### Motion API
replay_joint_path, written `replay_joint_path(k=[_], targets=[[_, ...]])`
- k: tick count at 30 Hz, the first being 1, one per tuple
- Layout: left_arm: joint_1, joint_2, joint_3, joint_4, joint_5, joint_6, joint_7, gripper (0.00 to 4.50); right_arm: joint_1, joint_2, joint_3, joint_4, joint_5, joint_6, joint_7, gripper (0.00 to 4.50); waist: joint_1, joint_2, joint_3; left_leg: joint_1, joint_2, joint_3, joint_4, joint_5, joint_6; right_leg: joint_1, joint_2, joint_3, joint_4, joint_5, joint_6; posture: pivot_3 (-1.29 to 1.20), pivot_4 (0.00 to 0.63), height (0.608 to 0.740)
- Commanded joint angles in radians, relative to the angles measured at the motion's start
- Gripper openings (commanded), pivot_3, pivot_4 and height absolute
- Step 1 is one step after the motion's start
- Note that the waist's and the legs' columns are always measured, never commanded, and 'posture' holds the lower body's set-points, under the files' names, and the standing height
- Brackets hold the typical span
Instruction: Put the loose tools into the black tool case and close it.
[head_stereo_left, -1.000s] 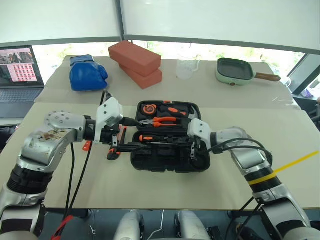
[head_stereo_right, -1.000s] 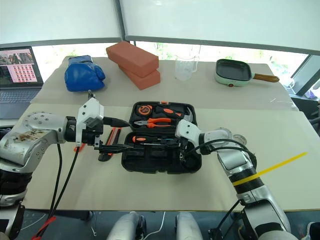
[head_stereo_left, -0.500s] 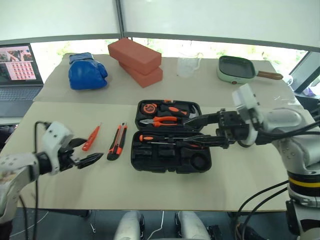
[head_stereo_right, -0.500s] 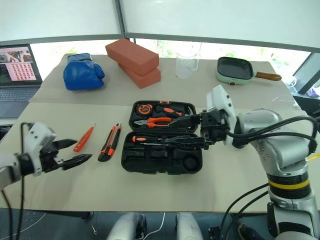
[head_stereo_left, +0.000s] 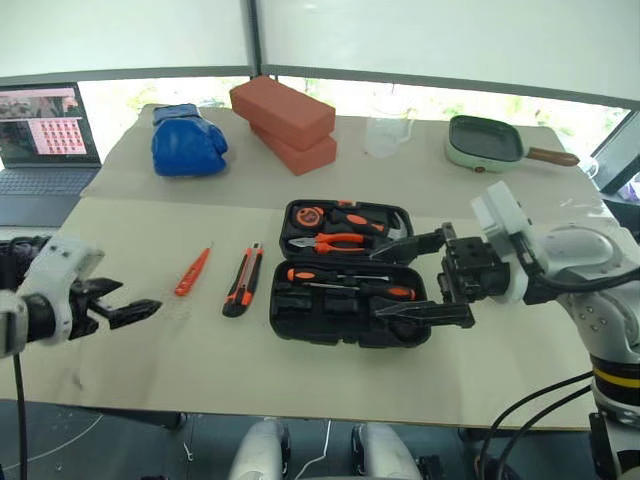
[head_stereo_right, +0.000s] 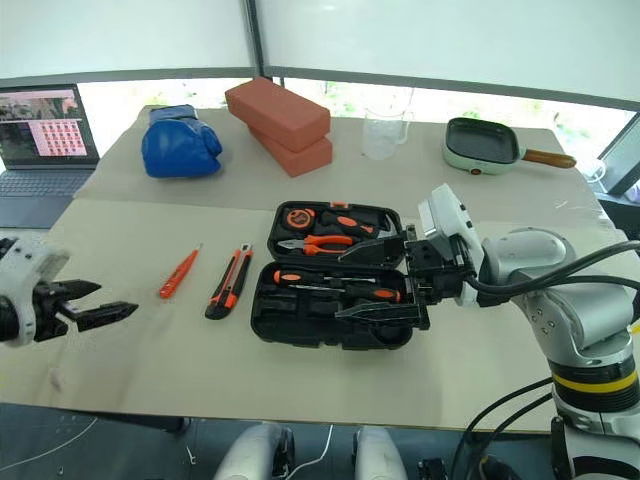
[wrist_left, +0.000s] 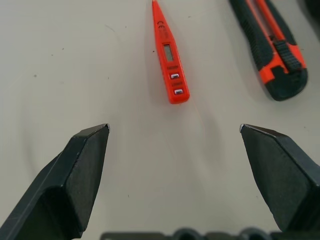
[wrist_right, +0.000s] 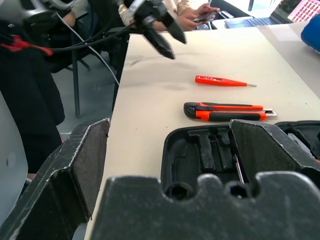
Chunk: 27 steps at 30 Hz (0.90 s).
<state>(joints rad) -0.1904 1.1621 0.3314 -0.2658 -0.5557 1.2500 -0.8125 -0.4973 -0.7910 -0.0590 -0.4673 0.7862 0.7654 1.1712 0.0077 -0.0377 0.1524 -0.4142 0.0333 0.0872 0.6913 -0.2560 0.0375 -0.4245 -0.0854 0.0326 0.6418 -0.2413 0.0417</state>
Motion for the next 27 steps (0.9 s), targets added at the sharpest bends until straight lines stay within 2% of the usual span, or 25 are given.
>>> replay_joint_path(k=[1, 4, 9, 15, 18, 24, 26, 27], targets=[[-0.257, 0.031, -0.254, 0.154, 0.031, 0.088, -0.033, 4.50, 0.028, 0.002, -0.043, -0.083, 0.041, -0.010, -0.053, 4.48, 0.000, 0.000, 0.000, 0.000, 0.000, 0.000, 0.000, 0.000, 0.000, 0.000, 0.001, 0.000, 0.000, 0.000, 0.000, 0.00, 0.150, 0.738], [-0.453, -0.011, -0.435, 0.304, 0.091, 0.098, -0.051, 4.50, 0.055, 0.008, -0.053, -0.127, 0.053, -0.012, -0.099, 4.48, -0.001, -0.001, 0.000, -0.001, 0.000, 0.000, 0.000, 0.000, 0.000, 0.000, 0.004, 0.000, -0.001, 0.000, 0.000, 0.00, 0.150, 0.738], [-0.671, -0.137, -0.673, 0.603, 0.260, -0.055, -0.087, 4.50, 0.086, 0.012, -0.067, -0.186, 0.077, -0.005, -0.164, 4.48, 0.003, -0.001, 0.001, -0.002, 0.000, 0.001, 0.001, 0.000, 0.000, 0.000, 0.008, 0.001, 0.000, -0.001, 0.000, 0.00, 0.150, 0.738], [-0.785, -0.285, -0.762, 0.866, 0.361, -0.204, -0.176, 4.50, 0.114, 0.007, -0.074, -0.237, 0.109, 0.003, -0.233, 4.48, 0.008, -0.002, 0.001, -0.004, 0.000, 0.000, 0.003, 0.000, 0.000, 0.000, 0.007, 0.001, -0.001, -0.001, 0.001, 0.00, 0.150, 0.738], [-0.805, -0.319, -0.777, 0.935, 0.401, -0.242, -0.226, 3.79, 0.122, -0.002, -0.086, -0.255, 0.136, 0.010, -0.257, 4.50, 0.008, -0.001, 0.001, -0.003, 0.000, 0.000, 0.004, 0.000, 0.000, 0.001, 0.007, 0.001, 0.000, -0.001, 0.001, 0.00, 0.150, 0.738], [-0.822, -0.348, -0.777, 0.999, 0.474, -0.282, -0.294, 1.53, 0.130, -0.026, -0.099, -0.256, 0.161, 0.000, -0.284, 4.50, 0.011, -0.001, 0.000, -0.003, 0.000, -0.001, 0.004, 0.000, 0.000, 0.002, 0.006, 0.001, 0.000, -0.001, 0.001, 0.00, 0.150, 0.738], [-0.822, -0.351, -0.770, 1.012, 0.494, -0.296, -0.304, 0.97, 0.133, -0.032, -0.098, -0.254, 0.159, -0.006, -0.285, 4.50, 0.010, -0.001, 0.000, -0.003, 0.000, -0.001, 0.004, 0.000, 0.000, 0.002, 0.006, 0.001, 0.000, -0.001, 0.001, 0.00, 0.150, 0.738], [-0.822, -0.350, -0.765, 1.017, 0.503, -0.303, -0.308, 0.49, 0.135, -0.036, -0.096, -0.253, 0.154, -0.011, -0.284, 4.50, 0.010, -0.001, 0.000, -0.003, 0.000, -0.001, 0.004, 0.000, 0.000, 0.002, 0.006, 0.001, 0.000, -0.001, 0.002, 0.00, 0.150, 0.738]])
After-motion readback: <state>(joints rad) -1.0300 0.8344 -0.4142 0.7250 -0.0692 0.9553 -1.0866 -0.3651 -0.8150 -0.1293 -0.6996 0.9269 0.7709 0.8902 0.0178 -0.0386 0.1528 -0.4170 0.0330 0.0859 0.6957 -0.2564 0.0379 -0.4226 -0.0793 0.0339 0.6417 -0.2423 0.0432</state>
